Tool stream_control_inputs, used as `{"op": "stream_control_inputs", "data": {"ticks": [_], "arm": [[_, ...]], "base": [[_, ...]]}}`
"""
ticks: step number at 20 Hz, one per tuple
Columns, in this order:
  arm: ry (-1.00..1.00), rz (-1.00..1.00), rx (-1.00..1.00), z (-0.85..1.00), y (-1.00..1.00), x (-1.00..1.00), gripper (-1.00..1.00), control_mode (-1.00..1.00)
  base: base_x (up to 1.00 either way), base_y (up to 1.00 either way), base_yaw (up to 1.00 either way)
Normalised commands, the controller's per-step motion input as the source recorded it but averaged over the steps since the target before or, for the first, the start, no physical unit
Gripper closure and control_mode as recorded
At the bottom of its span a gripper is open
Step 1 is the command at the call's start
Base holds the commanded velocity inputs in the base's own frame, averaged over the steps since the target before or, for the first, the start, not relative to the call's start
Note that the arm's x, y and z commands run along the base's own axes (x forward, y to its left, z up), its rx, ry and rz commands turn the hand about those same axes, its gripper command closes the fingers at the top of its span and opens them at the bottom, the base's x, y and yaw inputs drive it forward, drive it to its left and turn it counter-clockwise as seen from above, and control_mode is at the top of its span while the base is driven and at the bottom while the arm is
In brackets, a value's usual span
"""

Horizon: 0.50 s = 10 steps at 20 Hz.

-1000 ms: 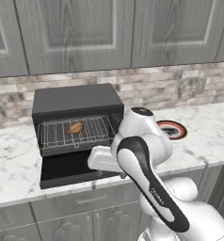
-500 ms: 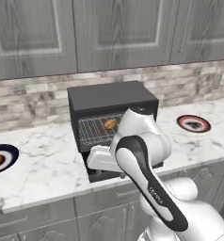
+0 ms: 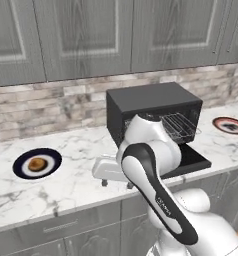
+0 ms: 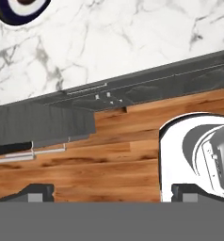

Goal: Open the toaster oven door. Place the bread on the top rack in the toaster oven and place the chicken drumstick on the bottom rack.

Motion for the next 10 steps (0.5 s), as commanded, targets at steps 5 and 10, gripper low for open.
{"op": "stream_control_inputs", "data": {"ticks": [5, 10], "arm": [[0.0, 0.0, 0.0, 0.0, 0.0, 0.0, -1.0, 1.0], [0.0, 0.0, 0.0, 0.0, 0.0, 0.0, -1.0, 1.0]], "base": [[0.26, 0.53, 0.05], [0.47, 0.42, 0.07]]}}
